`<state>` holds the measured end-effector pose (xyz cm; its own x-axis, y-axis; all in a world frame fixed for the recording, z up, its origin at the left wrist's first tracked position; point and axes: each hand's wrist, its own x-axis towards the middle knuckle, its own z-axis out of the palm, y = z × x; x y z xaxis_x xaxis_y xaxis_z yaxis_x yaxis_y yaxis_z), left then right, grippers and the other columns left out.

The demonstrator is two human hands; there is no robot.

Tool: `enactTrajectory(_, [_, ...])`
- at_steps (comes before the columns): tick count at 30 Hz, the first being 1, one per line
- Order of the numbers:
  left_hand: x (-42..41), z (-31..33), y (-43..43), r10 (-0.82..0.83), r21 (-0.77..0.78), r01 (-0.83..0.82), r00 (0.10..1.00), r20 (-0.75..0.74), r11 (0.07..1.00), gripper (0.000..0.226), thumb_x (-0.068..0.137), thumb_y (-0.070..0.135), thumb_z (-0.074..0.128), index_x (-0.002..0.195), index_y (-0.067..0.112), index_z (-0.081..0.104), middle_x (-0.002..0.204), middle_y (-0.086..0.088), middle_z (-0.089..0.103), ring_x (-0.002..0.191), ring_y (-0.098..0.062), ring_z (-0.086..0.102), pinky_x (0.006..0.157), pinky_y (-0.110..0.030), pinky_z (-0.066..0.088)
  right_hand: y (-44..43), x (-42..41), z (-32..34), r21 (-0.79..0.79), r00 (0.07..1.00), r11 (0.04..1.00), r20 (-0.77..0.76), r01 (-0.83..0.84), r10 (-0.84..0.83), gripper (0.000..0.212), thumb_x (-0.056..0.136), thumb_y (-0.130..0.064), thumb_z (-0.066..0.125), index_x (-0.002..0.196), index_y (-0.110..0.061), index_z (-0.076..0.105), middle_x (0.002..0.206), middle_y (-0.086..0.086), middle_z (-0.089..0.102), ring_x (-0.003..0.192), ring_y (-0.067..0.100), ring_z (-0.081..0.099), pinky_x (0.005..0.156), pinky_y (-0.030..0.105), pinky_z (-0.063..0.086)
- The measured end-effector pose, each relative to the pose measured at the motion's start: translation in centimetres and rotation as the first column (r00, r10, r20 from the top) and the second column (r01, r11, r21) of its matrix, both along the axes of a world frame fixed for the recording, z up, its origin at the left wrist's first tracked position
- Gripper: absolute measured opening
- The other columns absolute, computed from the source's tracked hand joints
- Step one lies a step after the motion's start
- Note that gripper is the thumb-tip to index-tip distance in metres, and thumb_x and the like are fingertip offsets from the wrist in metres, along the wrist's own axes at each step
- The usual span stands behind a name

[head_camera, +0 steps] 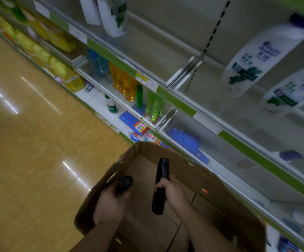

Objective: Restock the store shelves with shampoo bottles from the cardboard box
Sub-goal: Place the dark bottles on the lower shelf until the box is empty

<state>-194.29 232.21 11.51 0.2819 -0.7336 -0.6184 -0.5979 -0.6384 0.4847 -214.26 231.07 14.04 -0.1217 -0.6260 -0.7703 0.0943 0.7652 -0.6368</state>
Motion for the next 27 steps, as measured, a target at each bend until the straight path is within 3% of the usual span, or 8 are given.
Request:
enactTrajectory(3, [-0.9,4.2,-0.9,-0.134,-0.091,0.129,0.990,-0.049,0.987,0.045,0.078,0.065,0.067,0.115,0.039,0.066,0.101,0.015,0.052,0.087,-0.007,0.057,0.081,-0.037,0.051,0.4,-1.3,4.4,-0.074,0.997,0.995,-0.016,0.071,-0.072,0.056,0.057,-0.030,0.059,0.113,-0.027,0.062,0.079,-0.004,0.069,0.071,0.012,0.066,0.057,0.023,0.046])
enactTrajectory(6, [-2.3,9.3,-2.1,-0.212,-0.195,0.186,0.970,-0.122,0.963,0.034,0.074,0.061,0.073,0.098,0.037,0.070,0.097,0.013,0.062,0.091,-0.010,0.061,0.083,-0.037,0.051,0.9,-2.7,9.2,-0.171,0.990,0.977,-0.025,0.130,-0.136,0.055,0.056,-0.029,0.060,0.111,-0.025,0.062,0.079,-0.003,0.070,0.068,0.011,0.067,0.061,0.027,0.047])
enactTrajectory(11, [-5.4,17.8,-3.4,-0.374,-0.321,0.292,0.898,-0.231,0.901,0.023,0.070,0.051,0.083,0.085,0.037,0.073,0.079,0.022,0.074,0.075,0.009,0.065,0.067,-0.019,0.049,2.3,-4.7,17.4,-0.267,0.975,0.940,-0.016,0.210,-0.223,0.039,0.055,-0.025,0.059,0.093,-0.017,0.064,0.072,0.004,0.066,0.062,0.016,0.063,0.059,0.027,0.045])
enactTrajectory(13, [-6.7,20.6,-3.9,-0.422,-0.363,0.307,0.855,-0.300,0.880,0.023,0.066,0.046,0.086,0.084,0.035,0.076,0.078,0.022,0.075,0.072,0.009,0.068,0.066,-0.022,0.051,2.9,-5.4,20.1,-0.291,0.966,0.929,-0.054,0.228,-0.254,0.043,0.053,-0.030,0.060,0.094,-0.015,0.064,0.073,0.005,0.066,0.068,0.021,0.062,0.063,0.028,0.044])
enactTrajectory(16, [-8.5,24.5,-4.1,-0.486,-0.413,0.334,0.802,-0.347,0.847,0.032,0.056,0.059,0.079,0.086,0.049,0.074,0.079,0.020,0.076,0.072,0.006,0.070,0.067,-0.023,0.052,4.0,-6.4,23.3,-0.333,0.949,0.916,-0.141,0.223,-0.282,0.040,0.058,-0.037,0.058,0.093,-0.019,0.064,0.079,0.003,0.066,0.079,0.024,0.060,0.071,0.033,0.042])
enactTrajectory(20, [-10.6,28.5,-4.1,-0.581,-0.492,0.390,0.744,-0.330,0.778,0.038,0.055,0.069,0.074,0.087,0.048,0.074,0.079,0.024,0.075,0.072,0.004,0.071,0.064,-0.023,0.055,5.6,-7.4,27.1,-0.400,0.940,0.897,-0.189,0.191,-0.284,0.031,0.064,-0.040,0.059,0.095,-0.033,0.064,0.086,0.001,0.071,0.085,0.023,0.067,0.077,0.040,0.049])
enactTrajectory(23, [-12.2,31.5,-4.0,-0.635,-0.545,0.414,0.705,-0.316,0.729,0.023,0.063,0.062,0.081,0.081,0.049,0.074,0.079,0.025,0.075,0.068,0.002,0.071,0.051,-0.019,0.052,6.7,-8.4,29.8,-0.442,0.919,0.875,-0.227,0.197,-0.322,0.037,0.065,-0.040,0.060,0.101,-0.030,0.058,0.097,0.006,0.069,0.095,0.027,0.066,0.087,0.048,0.051])
enactTrajectory(27, [-14.7,35.2,-3.6,-0.707,-0.617,0.432,0.635,-0.310,0.658,0.016,0.069,0.050,0.085,0.073,0.057,0.072,0.078,0.029,0.073,0.071,0.011,0.068,0.058,-0.014,0.048,8.3,-10.1,32.9,-0.494,0.885,0.837,-0.248,0.235,-0.395,0.033,0.068,-0.038,0.061,0.098,-0.027,0.056,0.095,0.005,0.066,0.095,0.026,0.065,0.087,0.044,0.051])
